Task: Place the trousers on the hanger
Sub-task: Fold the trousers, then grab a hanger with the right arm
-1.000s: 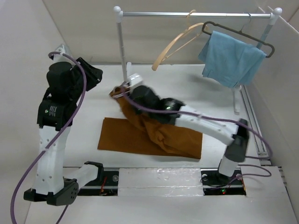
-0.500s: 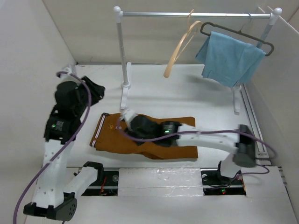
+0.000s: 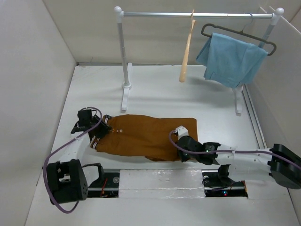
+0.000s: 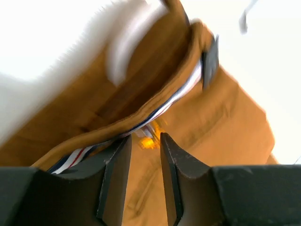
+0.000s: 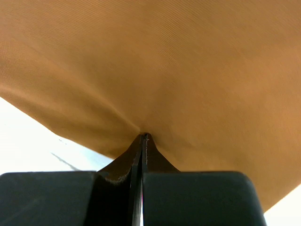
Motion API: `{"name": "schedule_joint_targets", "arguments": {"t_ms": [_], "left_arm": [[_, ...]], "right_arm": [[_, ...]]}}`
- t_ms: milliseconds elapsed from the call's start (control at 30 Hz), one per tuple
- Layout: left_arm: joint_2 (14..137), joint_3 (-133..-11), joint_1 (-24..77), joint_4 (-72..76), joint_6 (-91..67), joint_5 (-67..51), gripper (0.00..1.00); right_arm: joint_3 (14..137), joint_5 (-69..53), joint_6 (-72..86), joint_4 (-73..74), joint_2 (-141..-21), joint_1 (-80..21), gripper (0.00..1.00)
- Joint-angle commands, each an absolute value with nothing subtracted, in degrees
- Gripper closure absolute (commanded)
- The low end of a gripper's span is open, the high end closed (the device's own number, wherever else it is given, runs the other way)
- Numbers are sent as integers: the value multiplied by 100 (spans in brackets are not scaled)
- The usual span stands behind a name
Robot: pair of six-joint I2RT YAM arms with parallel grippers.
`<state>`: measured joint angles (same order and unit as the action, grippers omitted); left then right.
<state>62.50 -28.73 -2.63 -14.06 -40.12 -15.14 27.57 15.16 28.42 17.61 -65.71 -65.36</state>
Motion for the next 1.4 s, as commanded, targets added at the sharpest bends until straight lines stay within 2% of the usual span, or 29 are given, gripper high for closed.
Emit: {"name": "schedule_joint_targets", "arguments": {"t_ms": [0, 33, 100, 133, 200, 233, 267, 300, 333, 367, 400, 433, 467, 533, 633, 667, 700, 733, 767, 833, 933, 1033, 1167, 1267, 1333, 1367], "left_arm": [[6397, -2838, -1017, -1080, -4139, -1266, 72], [6364, -2969, -2107, -1116, -4096, -1553, 73], [6241, -3040, -2310, -1055, -3868, -1825, 73], [6162, -3145, -2372, -1055, -3754, -2089, 74], [6048, -3838, -1954, -1440, -3578, -2153, 79], [5969, -4032, -1673, -1450, -3560, -2153, 82], [5881, -4365, -1322, -1381, -3551, -2110, 86], [5723, -4525, -544, -1128, -3551, -2040, 95], [5687, -4639, -136, -968, -3542, -1804, 100], [5721, -4971, 277, -915, -3516, -1689, 100], [6018, -5183, 664, -966, -3490, -1583, 100], [6212, -5394, 1399, -1097, -3359, -1356, 100], [6414, -5779, 1772, -1247, -3279, -1188, 100], [6740, -5888, 2771, -1371, -3156, -767, 100], [6873, -5591, 3417, -1082, -3313, -668, 100], [6864, -5311, 3680, -881, -3444, -685, 100], [6873, -5135, 3735, -757, -3524, -755, 100], [6882, -4959, 3735, -608, -3594, -1008, 100], [6891, -4626, 3735, -389, -3699, -1098, 100], [6943, -4483, 3735, -360, -3709, -1221, 100], [6891, -4438, 3735, -361, -3613, -1292, 100], [6891, -4561, 3735, -448, -3454, -1301, 100], [6996, -4676, 3735, -589, -3314, -1353, 100], [6873, -4641, 3735, -571, -3331, -1353, 100], [6829, -4684, 3735, -589, -3322, -1362, 99], [6847, -4719, 3735, -606, -3296, -1362, 99]], "right_arm": [[2400, 1459, 3778, 1599, -6118, -6469, 100], [2417, 1433, 3866, 1948, -5787, -6469, 100], [2556, 1398, 3693, 2021, -5696, -6469, 100], [2758, 1397, 3683, 2135, -5600, -6469, 94], [3723, 1502, 3535, 2854, -5397, -6469, 83], [4144, 1625, 3290, 3065, -5370, -6469, 65], [4583, 1687, 3052, 3389, -5370, -6417, 56], [5536, 1757, 2615, 3636, -5457, -6355, 49], [6033, 1810, 2349, 3795, -5536, -6259, 45], [6543, 1819, 2103, 4101, -5659, -6032, 46], [7592, 1828, 1613, 4235, -5930, -5934, 58], [8098, 1889, 1400, 4358, -6098, -5828, 76], [8617, 1942, 1223, 4603, -6256, -5627, 100], [9967, 2152, 819, 4763, -6747, -5389, 100], [11061, 2408, 379, 4843, -7336, -4599, 100], [11248, 2286, 187, 4747, -7487, -4310, 96], [11424, 2102, 141, 4703, -7671, -3706, 81], [11617, 1874, 97, 4685, -7873, -3491, 43], [12072, 1802, 71, 4745, -8345, -3324, 28], [12662, 1679, 70, 4965, -8892, -2955, 11], [13341, 1434, -149, 5115, -9684, -2734, 7], [13193, 1433, -132, 4818, -9949, -2672, 6], [12850, 1502, -79, 4535, -10125, -2479, 10], [12657, 1599, -97, 4387, -10099, -2479, 21], [12446, 1678, -97, 4237, -10011, -2479, 22], [12245, 1731, -79, 4123, -9941, -2479, 19]]}}
